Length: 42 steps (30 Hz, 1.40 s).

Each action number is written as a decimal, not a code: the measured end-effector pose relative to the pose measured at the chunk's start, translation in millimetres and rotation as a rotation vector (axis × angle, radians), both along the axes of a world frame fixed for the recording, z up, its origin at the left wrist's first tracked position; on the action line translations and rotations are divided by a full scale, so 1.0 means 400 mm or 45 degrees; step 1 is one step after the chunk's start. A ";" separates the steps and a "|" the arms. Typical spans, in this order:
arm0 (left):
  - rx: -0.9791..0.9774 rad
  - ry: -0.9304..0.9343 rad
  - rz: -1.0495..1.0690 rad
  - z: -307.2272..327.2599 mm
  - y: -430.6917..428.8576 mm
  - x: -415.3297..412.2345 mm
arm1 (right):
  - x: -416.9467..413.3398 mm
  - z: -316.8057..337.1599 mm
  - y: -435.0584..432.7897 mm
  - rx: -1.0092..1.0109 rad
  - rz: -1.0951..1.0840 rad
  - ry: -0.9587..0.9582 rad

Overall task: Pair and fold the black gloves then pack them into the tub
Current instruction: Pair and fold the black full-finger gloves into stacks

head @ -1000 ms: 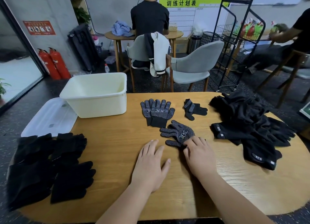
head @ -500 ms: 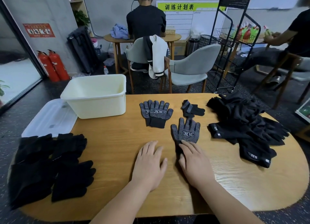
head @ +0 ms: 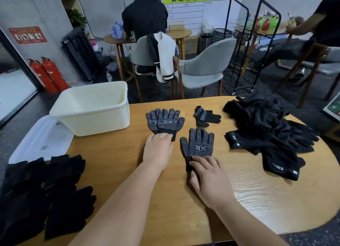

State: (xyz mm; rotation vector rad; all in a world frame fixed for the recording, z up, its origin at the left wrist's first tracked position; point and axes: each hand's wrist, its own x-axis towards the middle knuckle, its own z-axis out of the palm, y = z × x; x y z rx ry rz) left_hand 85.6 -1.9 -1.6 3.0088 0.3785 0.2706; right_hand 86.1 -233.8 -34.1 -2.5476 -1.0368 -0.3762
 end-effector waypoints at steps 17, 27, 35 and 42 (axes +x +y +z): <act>-0.301 -0.710 0.154 0.093 0.055 0.056 | 0.001 0.003 0.003 0.019 -0.013 0.011; -0.001 -0.261 -0.472 -0.072 -0.060 -0.263 | -0.007 0.006 0.002 0.108 0.030 -0.019; 0.116 -0.147 -0.293 -0.039 -0.083 -0.421 | -0.046 0.022 -0.018 0.017 0.038 -0.009; -0.050 -0.215 -0.128 -0.039 -0.071 -0.464 | -0.130 0.029 -0.049 0.078 0.208 -0.094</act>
